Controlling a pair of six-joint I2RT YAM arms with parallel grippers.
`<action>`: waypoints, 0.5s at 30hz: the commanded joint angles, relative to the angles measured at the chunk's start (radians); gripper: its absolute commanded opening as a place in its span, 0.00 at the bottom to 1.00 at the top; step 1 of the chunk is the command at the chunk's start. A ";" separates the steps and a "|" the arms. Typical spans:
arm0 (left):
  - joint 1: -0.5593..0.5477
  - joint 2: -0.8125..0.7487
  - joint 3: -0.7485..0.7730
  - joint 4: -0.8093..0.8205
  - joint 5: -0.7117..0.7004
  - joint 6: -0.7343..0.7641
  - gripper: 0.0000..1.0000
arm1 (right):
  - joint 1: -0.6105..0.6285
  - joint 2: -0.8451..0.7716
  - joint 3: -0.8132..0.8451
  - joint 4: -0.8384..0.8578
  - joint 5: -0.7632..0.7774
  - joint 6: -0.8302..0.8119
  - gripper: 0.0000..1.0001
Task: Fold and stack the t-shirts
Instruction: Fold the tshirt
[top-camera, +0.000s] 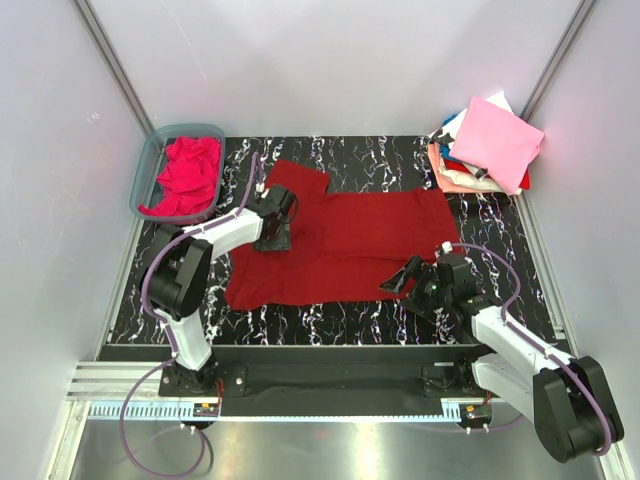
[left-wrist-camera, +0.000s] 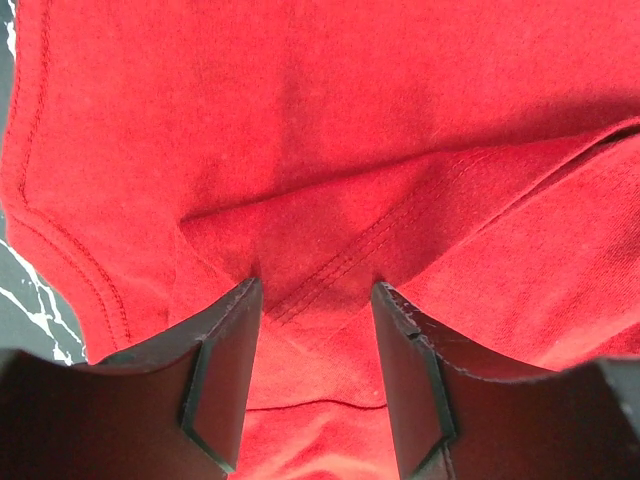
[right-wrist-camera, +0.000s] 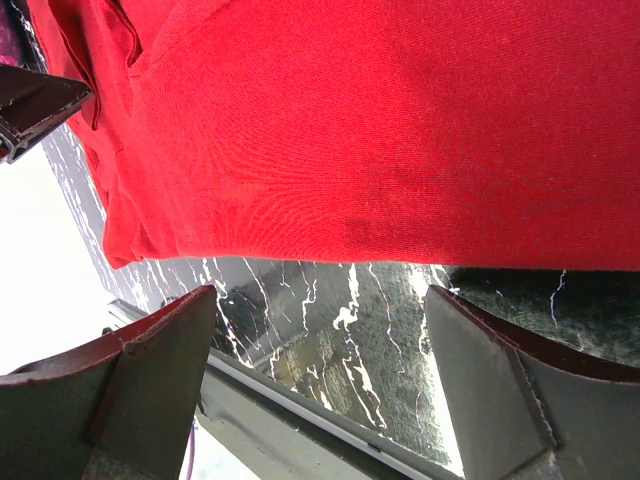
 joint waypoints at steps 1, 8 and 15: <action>-0.002 0.014 -0.004 0.046 -0.037 0.018 0.53 | 0.009 0.003 0.038 0.046 -0.005 -0.005 0.93; -0.002 0.027 -0.009 0.052 -0.038 0.018 0.48 | 0.008 0.010 0.040 0.046 -0.010 -0.005 0.92; -0.002 0.027 -0.021 0.056 -0.050 0.021 0.30 | 0.008 0.010 0.040 0.046 -0.008 -0.005 0.92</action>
